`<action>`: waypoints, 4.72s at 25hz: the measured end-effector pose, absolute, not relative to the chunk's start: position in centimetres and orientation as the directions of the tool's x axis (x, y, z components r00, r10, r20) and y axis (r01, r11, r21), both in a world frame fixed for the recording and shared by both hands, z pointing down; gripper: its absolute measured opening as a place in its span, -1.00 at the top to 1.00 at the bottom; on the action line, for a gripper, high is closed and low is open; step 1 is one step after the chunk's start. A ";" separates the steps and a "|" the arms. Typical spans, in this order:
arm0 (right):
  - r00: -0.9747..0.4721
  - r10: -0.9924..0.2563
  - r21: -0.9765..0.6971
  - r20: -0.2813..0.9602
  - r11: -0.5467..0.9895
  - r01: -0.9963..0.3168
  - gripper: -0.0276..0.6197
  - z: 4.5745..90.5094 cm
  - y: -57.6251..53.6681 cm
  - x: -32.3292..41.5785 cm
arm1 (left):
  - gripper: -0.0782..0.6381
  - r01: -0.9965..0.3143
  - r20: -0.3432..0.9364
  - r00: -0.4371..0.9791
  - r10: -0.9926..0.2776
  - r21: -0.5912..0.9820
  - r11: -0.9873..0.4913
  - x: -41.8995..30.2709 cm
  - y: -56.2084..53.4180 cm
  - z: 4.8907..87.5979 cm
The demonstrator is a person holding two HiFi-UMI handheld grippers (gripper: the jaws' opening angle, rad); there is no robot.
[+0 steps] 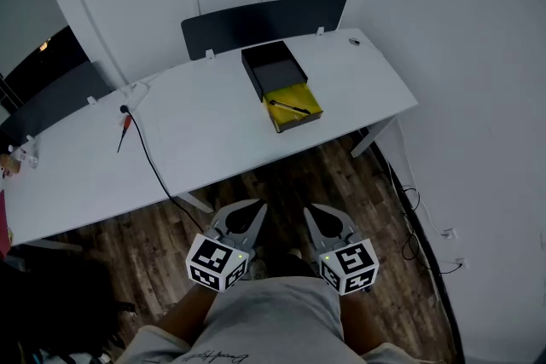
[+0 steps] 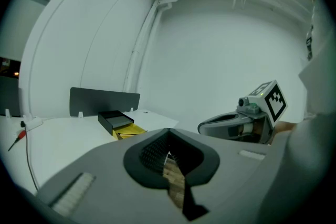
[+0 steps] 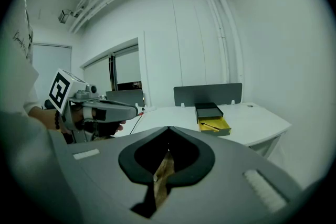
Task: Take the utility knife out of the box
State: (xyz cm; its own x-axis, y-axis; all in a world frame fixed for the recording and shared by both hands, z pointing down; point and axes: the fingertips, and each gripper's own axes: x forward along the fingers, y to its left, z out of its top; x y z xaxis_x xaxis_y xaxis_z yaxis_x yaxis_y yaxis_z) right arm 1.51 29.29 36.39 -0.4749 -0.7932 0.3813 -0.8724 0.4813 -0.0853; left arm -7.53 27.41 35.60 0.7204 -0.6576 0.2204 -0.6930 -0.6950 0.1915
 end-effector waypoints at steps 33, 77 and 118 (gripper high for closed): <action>-0.539 -0.742 -0.090 0.398 0.553 -0.828 0.87 37.4 5.9 7.1 | 0.78 -0.733 0.242 0.680 -0.692 0.211 -0.646 -1.9 5.0 37.0; -0.625 -0.607 -0.088 0.491 0.679 -0.729 0.87 40.4 -12.2 8.1 | 0.78 -0.799 0.318 0.601 -0.733 0.205 -0.565 -1.1 -12.3 39.0; -0.533 -0.436 -0.068 0.725 0.725 -0.685 0.87 54.8 -13.6 6.8 | 0.78 -0.787 0.456 0.614 -0.644 0.287 -0.547 -2.3 -12.5 50.5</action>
State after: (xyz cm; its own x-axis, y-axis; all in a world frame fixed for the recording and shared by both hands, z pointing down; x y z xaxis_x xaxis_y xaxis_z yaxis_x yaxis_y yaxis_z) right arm 6.80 -13.61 54.78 -0.5333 -0.4364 0.7246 -0.6854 0.7250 -0.0678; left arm -2.34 -12.47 50.55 0.6141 -0.6442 0.4559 -0.7866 -0.5467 0.2870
